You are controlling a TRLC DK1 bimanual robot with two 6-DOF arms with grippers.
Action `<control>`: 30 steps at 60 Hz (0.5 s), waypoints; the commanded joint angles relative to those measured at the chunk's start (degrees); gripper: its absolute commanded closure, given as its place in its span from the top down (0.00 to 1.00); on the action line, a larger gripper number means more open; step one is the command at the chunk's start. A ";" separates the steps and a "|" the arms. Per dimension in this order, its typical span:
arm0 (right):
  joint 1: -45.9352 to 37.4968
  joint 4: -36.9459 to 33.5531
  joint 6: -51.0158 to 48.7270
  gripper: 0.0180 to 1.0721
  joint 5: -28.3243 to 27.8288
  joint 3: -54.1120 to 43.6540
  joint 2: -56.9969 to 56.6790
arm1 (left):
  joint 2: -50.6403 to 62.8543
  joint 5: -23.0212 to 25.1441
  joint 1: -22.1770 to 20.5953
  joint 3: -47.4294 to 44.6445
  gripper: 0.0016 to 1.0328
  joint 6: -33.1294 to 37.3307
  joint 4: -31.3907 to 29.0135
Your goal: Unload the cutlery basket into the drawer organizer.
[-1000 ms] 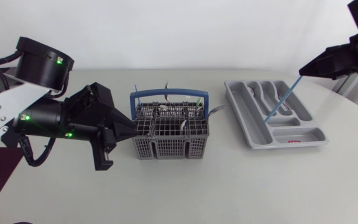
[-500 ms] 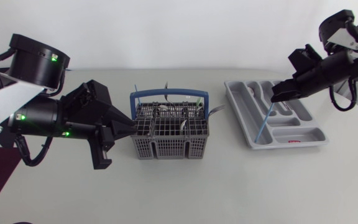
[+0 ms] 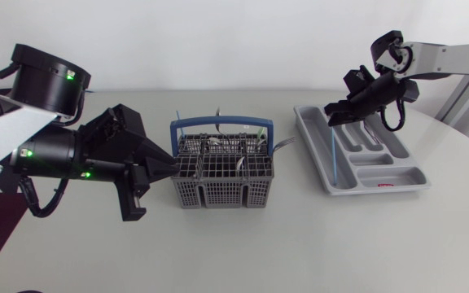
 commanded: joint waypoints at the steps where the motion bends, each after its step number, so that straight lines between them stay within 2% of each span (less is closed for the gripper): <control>1: 0.55 0.98 2.27 0.06 -0.30 3.63 4.60 | -0.04 -0.18 0.46 -0.39 0.37 0.24 -0.09; 12: 0.46 3.35 4.03 0.07 -0.03 7.23 9.43 | -0.04 -0.18 0.46 -0.83 0.37 0.15 0.00; 16: 0.46 4.23 4.38 0.21 0.58 6.97 9.78 | -0.04 -0.09 0.46 -1.18 0.37 0.15 0.09; 17: 0.46 4.58 4.47 0.31 0.58 6.62 9.69 | -0.04 -0.18 0.46 -1.27 0.37 0.15 0.18; 21: 0.37 5.63 5.26 0.54 0.58 5.12 8.11 | -0.04 -0.09 0.46 -1.44 0.37 0.15 0.27; 25: 0.19 7.13 6.05 0.65 0.93 2.58 4.95 | -0.13 -0.09 0.46 -1.62 0.37 0.15 0.35; 30: -0.07 8.62 7.81 0.71 1.02 -0.76 0.03 | -0.30 -0.09 0.46 -1.79 0.38 0.06 0.53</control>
